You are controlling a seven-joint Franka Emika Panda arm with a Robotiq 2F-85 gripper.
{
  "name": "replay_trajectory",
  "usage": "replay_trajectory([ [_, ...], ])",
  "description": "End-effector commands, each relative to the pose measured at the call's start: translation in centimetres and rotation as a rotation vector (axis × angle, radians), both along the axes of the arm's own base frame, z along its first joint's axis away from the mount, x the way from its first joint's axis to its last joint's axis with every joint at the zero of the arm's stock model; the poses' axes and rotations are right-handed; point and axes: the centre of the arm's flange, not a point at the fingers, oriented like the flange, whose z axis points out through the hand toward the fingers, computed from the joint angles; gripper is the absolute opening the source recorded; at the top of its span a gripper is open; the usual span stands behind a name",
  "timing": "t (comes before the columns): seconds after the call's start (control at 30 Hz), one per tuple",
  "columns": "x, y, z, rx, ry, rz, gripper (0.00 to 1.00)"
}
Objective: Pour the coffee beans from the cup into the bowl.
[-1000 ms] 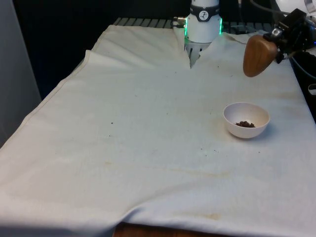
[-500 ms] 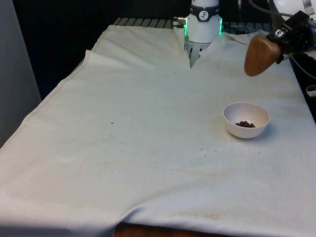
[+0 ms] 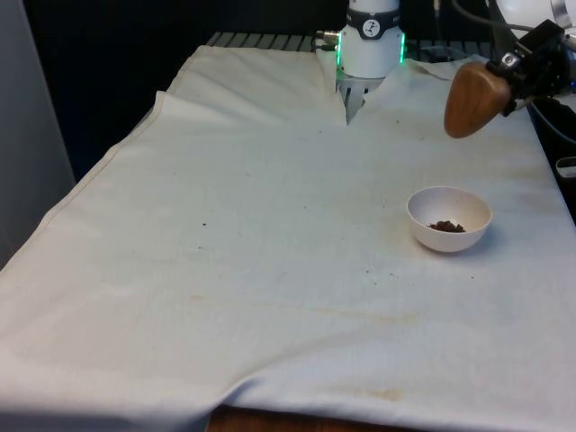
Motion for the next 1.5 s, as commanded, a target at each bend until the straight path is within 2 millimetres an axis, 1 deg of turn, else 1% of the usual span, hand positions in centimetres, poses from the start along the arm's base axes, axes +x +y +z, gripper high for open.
replay_trajectory([
  [0.0,0.0,0.0,0.0,-0.001,0.001,0.002,0.00],
  [0.13,0.0,0.0,0.0,0.001,-0.001,0.000,0.00],
  [0.37,0.2,-1.1,0.0,0.026,-0.010,-0.009,0.00],
  [0.43,0.3,-1.1,-0.1,0.021,-0.019,-0.012,0.00],
  [0.73,0.5,-3.2,1.2,0.078,-0.038,-0.032,0.00],
  [0.77,0.6,-3.1,1.1,0.066,-0.050,-0.037,0.00],
  [1.1,0.8,-5.0,2.5,0.121,-0.066,-0.052,0.00],
  [1.13,0.9,-4.8,2.2,0.105,-0.078,-0.053,0.00],
  [1.3,0.9,-5.9,3.5,0.139,-0.081,-0.071,0.00],
  [1.37,0.9,-6.1,3.9,0.144,-0.086,-0.079,0.00],
  [1.4,1.0,-6.0,3.7,0.130,-0.098,-0.081,0.00],
  [1.47,0.9,-6.4,4.2,0.149,-0.091,-0.084,0.00],
])
